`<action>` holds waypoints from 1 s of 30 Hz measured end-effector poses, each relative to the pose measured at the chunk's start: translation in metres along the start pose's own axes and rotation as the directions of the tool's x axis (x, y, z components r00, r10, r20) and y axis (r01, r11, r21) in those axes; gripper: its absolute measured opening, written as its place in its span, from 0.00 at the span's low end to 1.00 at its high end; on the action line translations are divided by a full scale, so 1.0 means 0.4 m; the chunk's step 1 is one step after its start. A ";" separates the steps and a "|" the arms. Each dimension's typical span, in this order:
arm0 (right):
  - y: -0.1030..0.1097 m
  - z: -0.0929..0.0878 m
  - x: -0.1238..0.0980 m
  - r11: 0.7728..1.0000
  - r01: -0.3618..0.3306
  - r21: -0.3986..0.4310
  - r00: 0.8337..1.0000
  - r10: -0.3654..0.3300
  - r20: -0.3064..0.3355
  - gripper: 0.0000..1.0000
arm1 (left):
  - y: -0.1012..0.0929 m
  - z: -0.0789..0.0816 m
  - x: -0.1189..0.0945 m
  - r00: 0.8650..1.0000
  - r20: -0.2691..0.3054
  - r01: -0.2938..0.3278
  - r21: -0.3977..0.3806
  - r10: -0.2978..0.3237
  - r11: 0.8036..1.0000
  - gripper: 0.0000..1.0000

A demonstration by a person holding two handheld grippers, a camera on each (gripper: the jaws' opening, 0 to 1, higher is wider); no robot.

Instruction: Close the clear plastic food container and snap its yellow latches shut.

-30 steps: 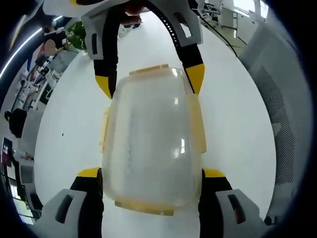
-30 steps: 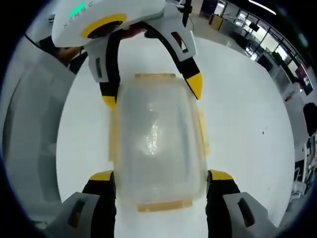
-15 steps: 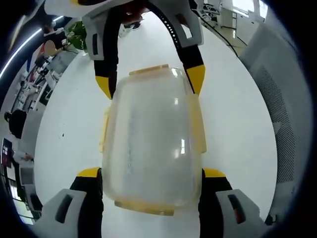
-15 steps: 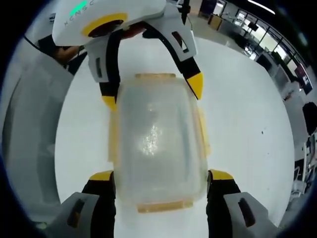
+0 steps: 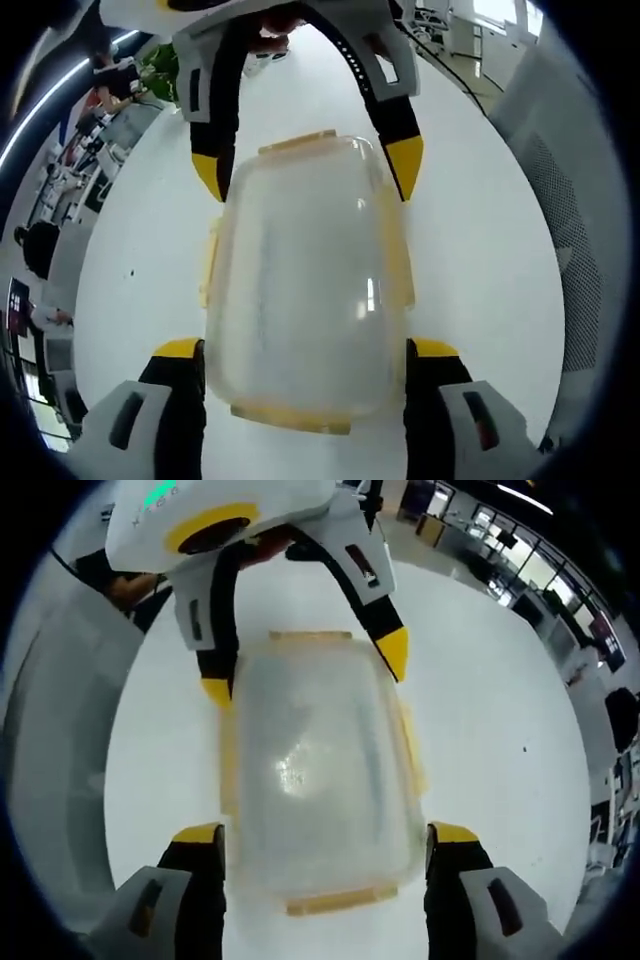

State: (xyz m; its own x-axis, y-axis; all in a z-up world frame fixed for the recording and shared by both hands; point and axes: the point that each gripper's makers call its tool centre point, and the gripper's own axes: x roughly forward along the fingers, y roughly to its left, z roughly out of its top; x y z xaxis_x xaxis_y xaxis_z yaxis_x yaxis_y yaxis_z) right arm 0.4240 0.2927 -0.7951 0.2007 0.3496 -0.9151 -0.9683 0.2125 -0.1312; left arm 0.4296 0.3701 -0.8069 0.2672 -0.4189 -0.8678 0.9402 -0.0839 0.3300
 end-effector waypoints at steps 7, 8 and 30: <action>-0.014 0.001 -0.035 0.998 0.039 0.042 0.998 -0.041 0.049 0.89 | 0.007 -0.012 -0.018 0.999 0.045 -0.023 -0.157 0.031 0.987 0.93; -0.013 0.001 -0.037 0.998 0.043 0.050 0.998 -0.046 0.054 0.89 | 0.010 -0.016 -0.021 0.998 0.041 -0.031 -0.148 0.037 0.989 0.94; 0.004 -0.027 -0.086 0.954 0.119 0.276 0.970 -0.170 0.171 0.87 | -0.005 -0.004 -0.076 0.980 0.133 -0.084 -0.398 0.148 0.913 0.93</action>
State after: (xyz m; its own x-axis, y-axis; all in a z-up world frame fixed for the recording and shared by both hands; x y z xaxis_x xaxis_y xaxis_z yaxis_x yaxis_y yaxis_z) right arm 0.4137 0.2712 -0.7680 0.3852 0.4593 -0.8004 -0.8588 0.4959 -0.1287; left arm 0.4201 0.3844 -0.7818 0.3733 -0.5435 -0.7519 0.9204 0.3188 0.2264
